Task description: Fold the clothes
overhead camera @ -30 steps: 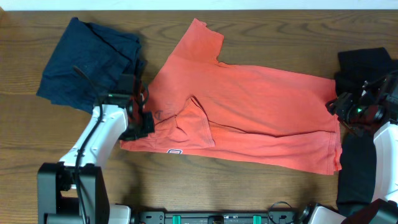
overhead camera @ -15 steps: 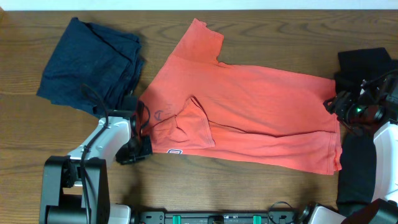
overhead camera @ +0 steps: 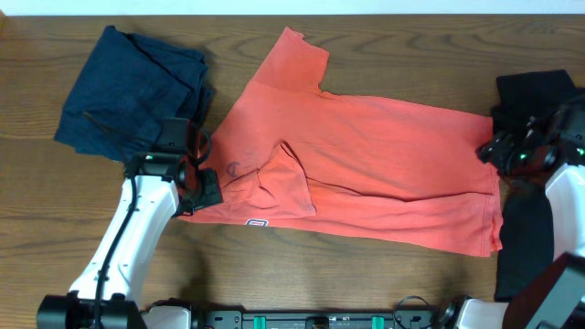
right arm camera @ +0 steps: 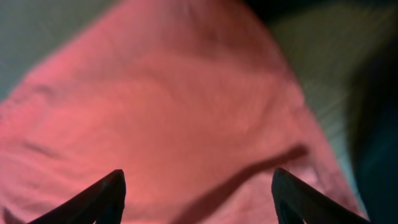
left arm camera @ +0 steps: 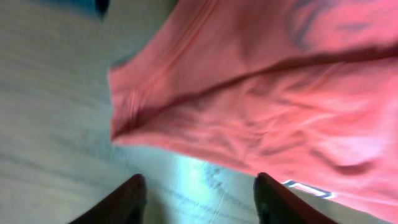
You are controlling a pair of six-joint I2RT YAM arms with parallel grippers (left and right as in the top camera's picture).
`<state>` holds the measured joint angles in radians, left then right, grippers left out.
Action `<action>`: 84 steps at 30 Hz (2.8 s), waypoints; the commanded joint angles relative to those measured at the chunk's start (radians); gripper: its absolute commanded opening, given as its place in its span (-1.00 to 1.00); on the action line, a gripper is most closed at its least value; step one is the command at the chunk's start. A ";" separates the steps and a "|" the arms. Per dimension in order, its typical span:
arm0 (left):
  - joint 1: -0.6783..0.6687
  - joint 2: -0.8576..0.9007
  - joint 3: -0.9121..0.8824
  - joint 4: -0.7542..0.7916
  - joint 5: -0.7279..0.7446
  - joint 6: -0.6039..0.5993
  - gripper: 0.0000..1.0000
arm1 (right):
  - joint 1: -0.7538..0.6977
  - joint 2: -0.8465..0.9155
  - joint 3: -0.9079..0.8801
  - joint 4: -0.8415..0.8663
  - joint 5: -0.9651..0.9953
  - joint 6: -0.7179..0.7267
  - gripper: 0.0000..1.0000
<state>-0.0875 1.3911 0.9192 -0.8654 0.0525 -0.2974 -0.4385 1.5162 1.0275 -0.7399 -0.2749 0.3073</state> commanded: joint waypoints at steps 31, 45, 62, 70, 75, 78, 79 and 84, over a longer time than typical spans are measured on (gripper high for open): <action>0.108 0.359 -0.047 0.040 -0.047 -0.026 -0.88 | -0.077 0.008 -0.079 -0.257 0.204 0.097 0.74; 0.109 0.359 -0.047 0.041 -0.046 -0.026 -0.88 | -0.145 0.008 -0.325 -0.048 0.213 0.197 0.23; 0.208 0.326 -0.042 -0.150 -0.034 -0.081 -0.88 | -0.146 -0.013 -0.227 -0.207 0.374 0.194 -0.98; 0.260 0.320 -0.042 -0.204 0.021 -0.059 -0.85 | -0.146 -0.054 -0.201 -0.260 0.398 0.193 -0.42; 0.260 0.320 -0.042 -0.227 0.098 -0.029 -0.33 | -0.146 -0.054 -0.183 -0.247 0.381 0.181 0.10; 0.260 0.311 -0.040 -0.248 0.098 -0.012 -0.21 | -0.146 -0.056 -0.142 -0.239 0.306 0.132 0.12; 0.260 0.304 -0.035 -0.258 0.098 -0.010 -0.17 | -0.146 -0.057 -0.120 -0.237 0.264 0.105 0.12; 0.260 0.230 0.040 -0.336 0.119 -0.006 -0.15 | -0.144 -0.070 0.002 -0.238 0.032 -0.015 0.17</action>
<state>0.1684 1.6829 0.8936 -1.1774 0.1429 -0.3202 -0.5735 1.4750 0.9596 -0.9798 -0.0715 0.3885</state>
